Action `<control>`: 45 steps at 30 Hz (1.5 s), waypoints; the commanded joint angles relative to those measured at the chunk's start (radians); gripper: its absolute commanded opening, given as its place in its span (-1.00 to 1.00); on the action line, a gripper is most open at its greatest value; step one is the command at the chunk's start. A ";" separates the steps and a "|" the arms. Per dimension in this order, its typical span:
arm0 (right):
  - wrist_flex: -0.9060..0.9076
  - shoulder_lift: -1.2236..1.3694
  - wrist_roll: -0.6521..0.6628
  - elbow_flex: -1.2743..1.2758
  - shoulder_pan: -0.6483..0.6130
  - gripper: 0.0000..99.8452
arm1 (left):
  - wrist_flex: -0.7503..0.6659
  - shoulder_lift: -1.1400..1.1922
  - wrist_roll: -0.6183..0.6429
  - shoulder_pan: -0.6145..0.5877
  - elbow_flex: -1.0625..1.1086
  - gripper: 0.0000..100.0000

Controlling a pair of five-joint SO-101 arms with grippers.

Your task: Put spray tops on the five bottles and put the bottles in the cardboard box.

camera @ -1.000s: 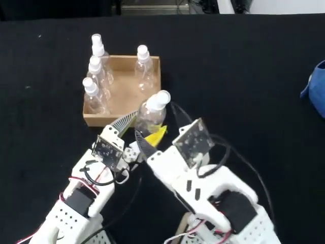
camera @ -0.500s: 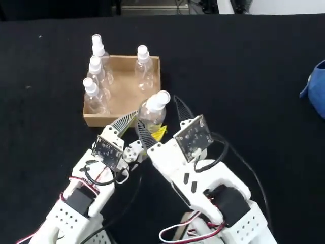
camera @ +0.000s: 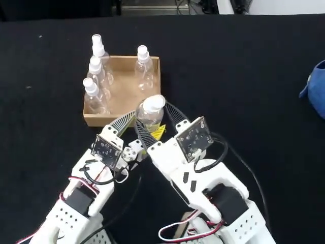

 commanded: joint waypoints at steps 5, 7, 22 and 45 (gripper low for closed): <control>-0.037 0.010 0.009 -0.001 0.026 -0.81 | 0.008 -0.012 -0.002 0.005 0.025 -0.94; -0.037 0.004 0.012 -0.001 0.026 -0.93 | 0.051 -0.021 -0.002 0.007 0.025 -0.94; -0.028 0.001 0.083 0.008 0.026 -0.98 | 0.081 -0.021 -0.006 0.008 0.025 -0.94; -0.029 0.001 0.084 0.008 0.026 -0.98 | 0.100 -0.012 -0.002 -0.002 0.025 -0.44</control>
